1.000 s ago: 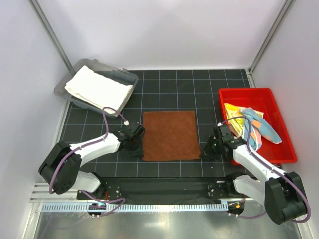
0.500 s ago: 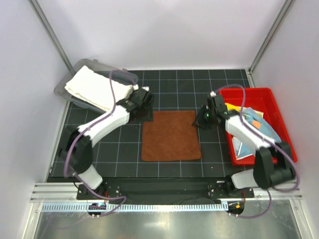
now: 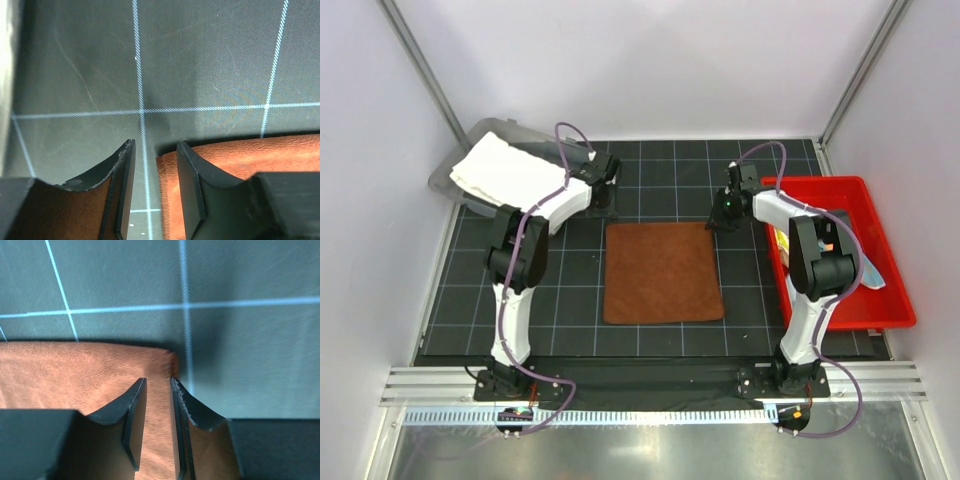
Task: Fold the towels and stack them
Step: Fold the towel
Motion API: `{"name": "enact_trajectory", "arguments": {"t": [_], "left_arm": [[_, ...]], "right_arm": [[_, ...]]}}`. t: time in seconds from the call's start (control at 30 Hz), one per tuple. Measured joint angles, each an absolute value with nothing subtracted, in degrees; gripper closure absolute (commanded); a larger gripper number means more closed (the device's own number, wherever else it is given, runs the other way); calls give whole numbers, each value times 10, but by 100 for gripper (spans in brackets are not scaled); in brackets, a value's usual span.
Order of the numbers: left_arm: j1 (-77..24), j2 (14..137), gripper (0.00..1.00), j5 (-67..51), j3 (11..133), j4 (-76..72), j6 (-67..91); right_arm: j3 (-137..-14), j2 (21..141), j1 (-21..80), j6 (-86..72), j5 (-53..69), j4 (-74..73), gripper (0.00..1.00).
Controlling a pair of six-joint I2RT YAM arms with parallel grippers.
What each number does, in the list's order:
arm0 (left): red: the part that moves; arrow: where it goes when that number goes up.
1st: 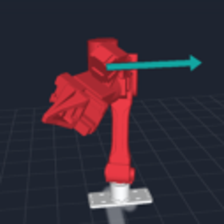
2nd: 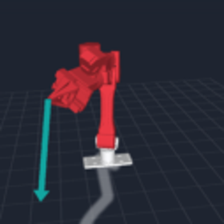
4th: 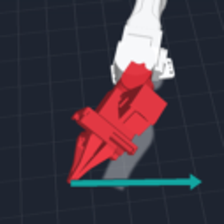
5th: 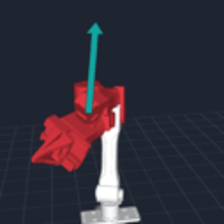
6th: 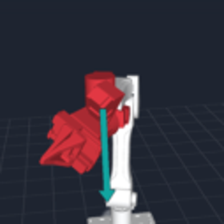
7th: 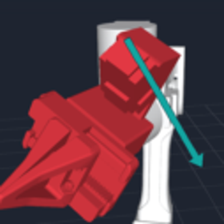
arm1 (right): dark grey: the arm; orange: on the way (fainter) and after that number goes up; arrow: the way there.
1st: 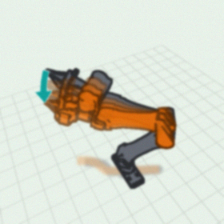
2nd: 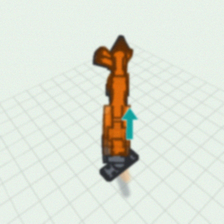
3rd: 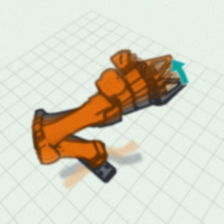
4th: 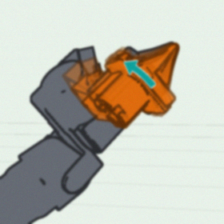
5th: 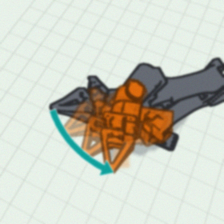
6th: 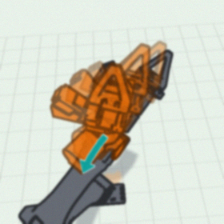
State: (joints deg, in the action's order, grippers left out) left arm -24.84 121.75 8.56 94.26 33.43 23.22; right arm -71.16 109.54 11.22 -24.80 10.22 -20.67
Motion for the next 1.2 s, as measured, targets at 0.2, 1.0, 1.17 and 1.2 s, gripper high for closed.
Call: {"name": "enact_trajectory", "arguments": {"t": [0.2, 1.0, 1.17, 1.2], "left_arm": [[-250, 1218, 56, 92, 950, 335, 184], [-250, 1268, 100, 22, 987, 331, 55], [-250, 1272, 100, 29, 992, 332, 53], [-250, 1273, 100, 30, 994, 332, 53]], "right_arm": [[-733, 1096, 91, -216, 103, -211, 63], [-753, 1143, 72, -187, 171, -204, 94], [-753, 1143, 58, -188, 168, -204, 99], [-754, 1144, 53, -188, 168, -204, 99]]}}
